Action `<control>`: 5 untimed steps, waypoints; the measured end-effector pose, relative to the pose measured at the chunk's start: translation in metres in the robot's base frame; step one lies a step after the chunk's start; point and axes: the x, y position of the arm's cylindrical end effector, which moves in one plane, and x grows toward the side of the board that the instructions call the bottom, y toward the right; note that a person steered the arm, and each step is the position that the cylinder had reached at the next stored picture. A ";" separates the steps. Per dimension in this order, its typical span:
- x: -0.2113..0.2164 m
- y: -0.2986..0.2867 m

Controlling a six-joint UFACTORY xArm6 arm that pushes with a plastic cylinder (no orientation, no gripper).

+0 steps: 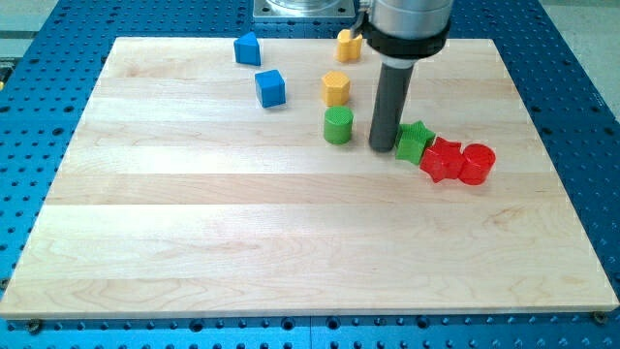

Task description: Put green blocks and red star in a diagonal line

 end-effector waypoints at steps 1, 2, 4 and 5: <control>-0.020 0.011; -0.033 0.047; -0.034 0.108; -0.034 0.108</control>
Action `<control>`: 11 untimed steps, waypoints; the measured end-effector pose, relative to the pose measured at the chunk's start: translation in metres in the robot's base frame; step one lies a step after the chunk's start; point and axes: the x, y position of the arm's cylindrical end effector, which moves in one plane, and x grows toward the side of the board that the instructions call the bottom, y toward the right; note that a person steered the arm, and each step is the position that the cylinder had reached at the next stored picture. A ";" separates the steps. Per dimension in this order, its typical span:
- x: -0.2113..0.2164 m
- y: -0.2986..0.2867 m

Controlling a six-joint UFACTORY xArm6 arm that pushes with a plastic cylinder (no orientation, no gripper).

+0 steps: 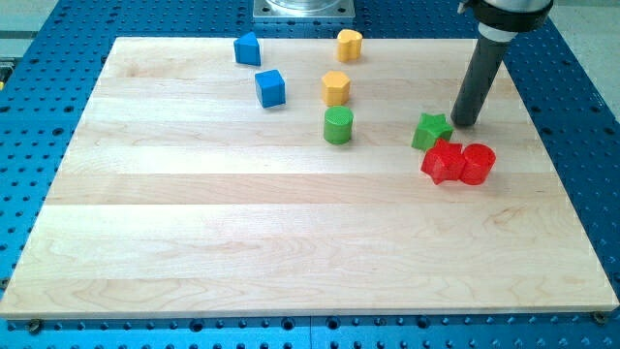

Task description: Put green blocks and red star in a diagonal line

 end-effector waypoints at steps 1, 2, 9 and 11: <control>0.029 -0.009; 0.051 -0.048; 0.060 -0.134; 0.048 -0.048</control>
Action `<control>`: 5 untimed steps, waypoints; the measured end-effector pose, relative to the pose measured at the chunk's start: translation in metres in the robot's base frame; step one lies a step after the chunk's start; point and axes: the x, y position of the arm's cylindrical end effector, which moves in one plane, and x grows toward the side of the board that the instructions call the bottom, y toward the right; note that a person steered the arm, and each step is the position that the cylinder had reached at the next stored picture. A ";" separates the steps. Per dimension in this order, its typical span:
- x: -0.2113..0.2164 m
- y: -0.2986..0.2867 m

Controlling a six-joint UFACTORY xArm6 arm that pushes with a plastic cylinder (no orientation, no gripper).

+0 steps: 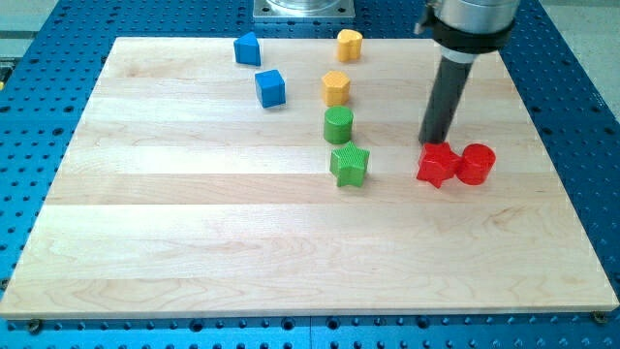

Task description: Put green blocks and red star in a diagonal line

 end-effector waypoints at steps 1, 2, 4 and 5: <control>0.065 -0.047; 0.048 -0.032; 0.098 0.011; 0.123 -0.025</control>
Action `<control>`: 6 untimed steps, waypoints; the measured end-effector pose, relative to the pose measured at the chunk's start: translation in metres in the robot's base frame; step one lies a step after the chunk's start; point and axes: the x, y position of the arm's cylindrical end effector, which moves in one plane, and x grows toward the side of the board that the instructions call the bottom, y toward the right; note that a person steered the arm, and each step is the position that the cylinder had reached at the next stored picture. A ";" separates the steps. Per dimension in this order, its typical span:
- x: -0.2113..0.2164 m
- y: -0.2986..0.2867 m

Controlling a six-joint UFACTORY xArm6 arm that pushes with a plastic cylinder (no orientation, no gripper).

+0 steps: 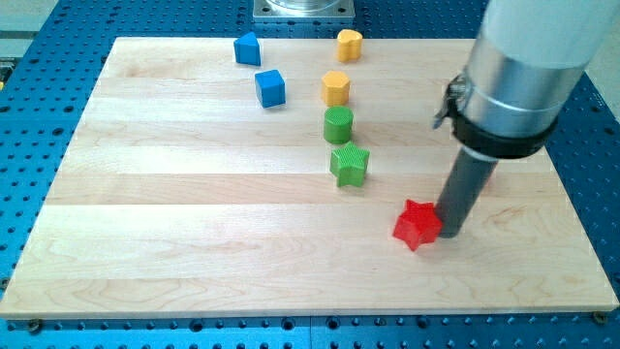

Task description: Put green blocks and red star in a diagonal line

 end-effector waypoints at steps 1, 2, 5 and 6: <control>0.030 0.054; 0.026 -0.020; -0.013 -0.011; -0.021 -0.026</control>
